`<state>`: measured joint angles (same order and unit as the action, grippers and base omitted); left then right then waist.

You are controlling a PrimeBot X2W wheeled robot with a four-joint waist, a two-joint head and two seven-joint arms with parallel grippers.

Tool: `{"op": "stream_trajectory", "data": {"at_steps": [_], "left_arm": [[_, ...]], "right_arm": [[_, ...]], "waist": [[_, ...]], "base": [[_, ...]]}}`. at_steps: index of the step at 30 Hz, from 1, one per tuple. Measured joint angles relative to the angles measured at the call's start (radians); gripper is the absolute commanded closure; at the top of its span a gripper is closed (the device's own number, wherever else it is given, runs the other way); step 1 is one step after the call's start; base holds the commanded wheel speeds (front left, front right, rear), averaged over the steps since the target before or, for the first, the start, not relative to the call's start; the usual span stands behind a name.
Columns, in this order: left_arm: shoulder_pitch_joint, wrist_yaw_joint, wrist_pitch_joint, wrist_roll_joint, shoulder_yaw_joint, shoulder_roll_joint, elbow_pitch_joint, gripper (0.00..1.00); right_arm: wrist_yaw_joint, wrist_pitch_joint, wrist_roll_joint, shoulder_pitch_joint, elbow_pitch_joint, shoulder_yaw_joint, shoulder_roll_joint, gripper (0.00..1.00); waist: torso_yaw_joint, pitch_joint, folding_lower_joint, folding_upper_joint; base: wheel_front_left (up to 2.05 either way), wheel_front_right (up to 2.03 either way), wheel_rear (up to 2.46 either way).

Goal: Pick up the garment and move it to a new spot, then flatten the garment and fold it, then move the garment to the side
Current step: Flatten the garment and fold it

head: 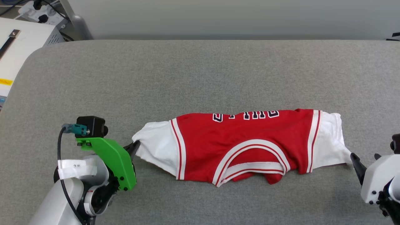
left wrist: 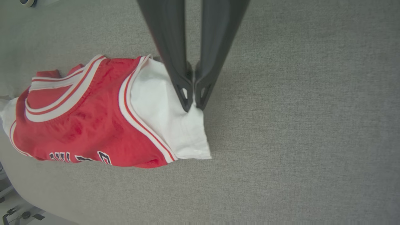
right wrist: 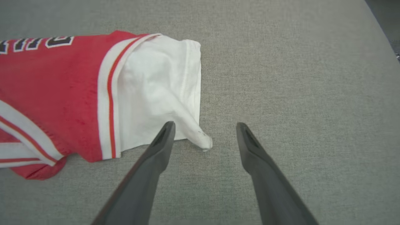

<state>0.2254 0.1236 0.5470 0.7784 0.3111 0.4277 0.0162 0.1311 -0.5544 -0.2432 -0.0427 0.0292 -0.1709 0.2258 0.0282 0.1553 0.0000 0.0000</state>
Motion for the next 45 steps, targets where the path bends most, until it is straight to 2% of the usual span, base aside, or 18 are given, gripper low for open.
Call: {"op": "stream_trajectory", "data": {"at_steps": [2,3,5,6,11,22,23,24,30,34,39,45], "left_arm": [[-0.001,0.008,0.003,-0.006,0.005,0.001,0.034,1.00],[-0.001,0.015,0.010,-0.010,0.011,0.001,0.068,1.00],[0.000,0.023,0.022,-0.014,0.018,0.002,0.096,1.00],[0.000,0.023,0.023,-0.015,0.019,0.002,0.099,1.00],[0.001,0.023,0.026,-0.024,0.021,0.003,0.110,1.00],[0.017,0.022,0.026,-0.024,0.027,0.004,0.101,1.00],[0.018,0.021,0.026,-0.024,0.027,0.004,0.098,1.00],[0.019,0.021,0.026,-0.024,0.027,0.004,0.094,1.00],[0.020,0.020,0.017,-0.024,0.025,0.007,0.074,1.00],[0.019,0.002,0.006,-0.023,0.021,0.013,0.067,1.00],[0.020,-0.009,-0.029,-0.022,0.004,0.019,0.073,1.00],[0.038,-0.018,-0.030,-0.023,-0.020,0.061,0.113,1.00]], "right_arm": [[0.000,-0.115,-0.038,-0.035,0.001,0.009,0.017,0.00],[0.000,-0.232,-0.054,-0.075,0.004,0.037,0.060,0.00],[0.000,-0.323,-0.065,-0.118,-0.007,0.072,0.098,0.00],[0.000,-0.334,-0.067,-0.124,-0.014,0.082,0.101,0.00],[0.000,-0.342,-0.073,-0.134,-0.066,0.118,0.110,0.00],[0.000,-0.253,-0.073,-0.181,-0.172,0.158,0.122,0.02],[0.000,-0.250,-0.073,-0.184,-0.184,0.165,0.129,0.36],[0.000,-0.248,-0.077,-0.185,-0.193,0.171,0.133,0.99],[0.000,-0.197,-0.097,-0.187,-0.221,0.181,0.142,1.00],[0.000,-0.165,-0.107,-0.186,-0.219,0.175,0.152,1.00],[0.000,-0.151,-0.164,-0.185,-0.173,0.142,0.173,1.00],[0.000,-0.165,-0.224,-0.191,-0.099,0.084,0.216,1.00]], "waist": [[0.002,0.014,0.0000,0.0000],[0.007,0.033,0.0000,0.0000],[0.019,0.061,0.0000,0.0000],[0.021,0.066,0.0000,0.0000],[0.031,0.092,0.0000,0.0000],[0.046,0.138,0.0000,0.0000],[0.047,0.139,0.0000,0.0000],[0.047,0.139,0.0000,0.0000],[0.046,0.112,0.0000,0.0000],[0.041,0.078,0.0000,0.0000],[0.032,0.027,0.0000,0.0000],[0.021,-0.044,0.0000,0.0000]], "base": [[0.00,0.00,0.00],[0.00,0.00,0.00],[0.00,0.00,0.00],[0.00,0.00,0.00],[0.00,0.00,0.00],[0.00,0.00,0.00],[0.00,0.00,0.00],[0.00,0.00,0.00],[0.00,0.00,0.00],[0.00,0.00,0.00],[0.00,0.00,0.00],[0.00,0.00,0.00]]}}
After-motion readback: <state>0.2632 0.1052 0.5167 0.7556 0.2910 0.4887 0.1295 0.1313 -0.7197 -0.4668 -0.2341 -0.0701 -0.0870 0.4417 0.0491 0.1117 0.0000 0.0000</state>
